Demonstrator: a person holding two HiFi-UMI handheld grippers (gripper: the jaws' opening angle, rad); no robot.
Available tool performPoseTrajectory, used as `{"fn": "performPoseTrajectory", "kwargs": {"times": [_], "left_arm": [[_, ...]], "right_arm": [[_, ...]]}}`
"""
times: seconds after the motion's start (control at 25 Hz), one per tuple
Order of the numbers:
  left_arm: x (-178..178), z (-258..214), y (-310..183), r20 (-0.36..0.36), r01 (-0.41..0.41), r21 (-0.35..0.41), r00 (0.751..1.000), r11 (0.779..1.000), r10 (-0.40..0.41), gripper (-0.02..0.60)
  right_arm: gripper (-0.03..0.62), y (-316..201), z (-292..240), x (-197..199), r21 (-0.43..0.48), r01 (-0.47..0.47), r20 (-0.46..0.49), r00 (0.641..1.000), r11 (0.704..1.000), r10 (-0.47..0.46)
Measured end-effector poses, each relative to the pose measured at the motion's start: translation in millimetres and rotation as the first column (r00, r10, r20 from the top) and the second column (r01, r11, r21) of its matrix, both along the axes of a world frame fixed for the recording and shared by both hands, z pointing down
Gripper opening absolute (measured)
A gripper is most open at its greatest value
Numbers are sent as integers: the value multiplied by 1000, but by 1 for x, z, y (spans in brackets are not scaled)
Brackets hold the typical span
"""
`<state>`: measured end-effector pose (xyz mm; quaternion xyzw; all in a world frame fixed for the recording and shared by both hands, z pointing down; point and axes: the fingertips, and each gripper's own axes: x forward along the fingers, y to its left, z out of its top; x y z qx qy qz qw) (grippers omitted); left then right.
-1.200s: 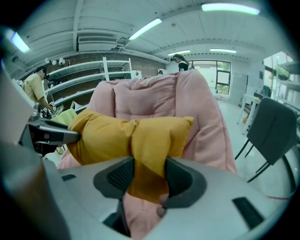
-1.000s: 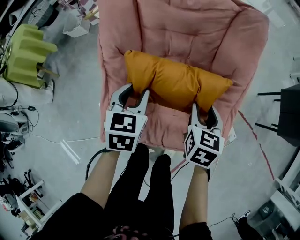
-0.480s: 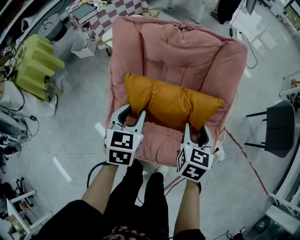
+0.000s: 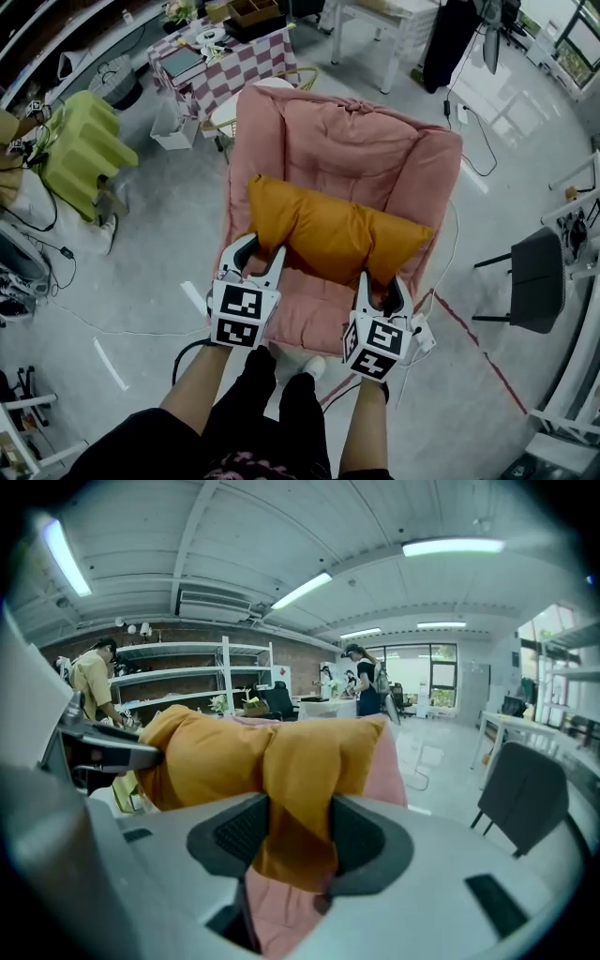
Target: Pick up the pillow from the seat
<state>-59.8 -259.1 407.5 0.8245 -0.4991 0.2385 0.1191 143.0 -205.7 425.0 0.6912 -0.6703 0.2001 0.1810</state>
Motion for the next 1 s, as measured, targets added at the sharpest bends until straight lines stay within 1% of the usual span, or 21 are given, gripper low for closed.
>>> {"fn": "performPoseTrajectory", "kwargs": {"times": [0.36, 0.8, 1.0], "left_arm": [[0, -63, 17, -27, 19, 78, 999, 997, -17, 156], [5, -118, 40, -66, 32, 153, 998, 988, -23, 156], [0, -138, 49, -73, 48, 186, 997, 981, -35, 156]], "right_arm": [[219, 11, -64, 1, 85, 18, -26, 1000, 996, -16], [219, 36, -125, 7, 170, 27, -54, 998, 985, -18], [219, 43, -146, 3, 201, 45, -65, 997, 978, -33]]}}
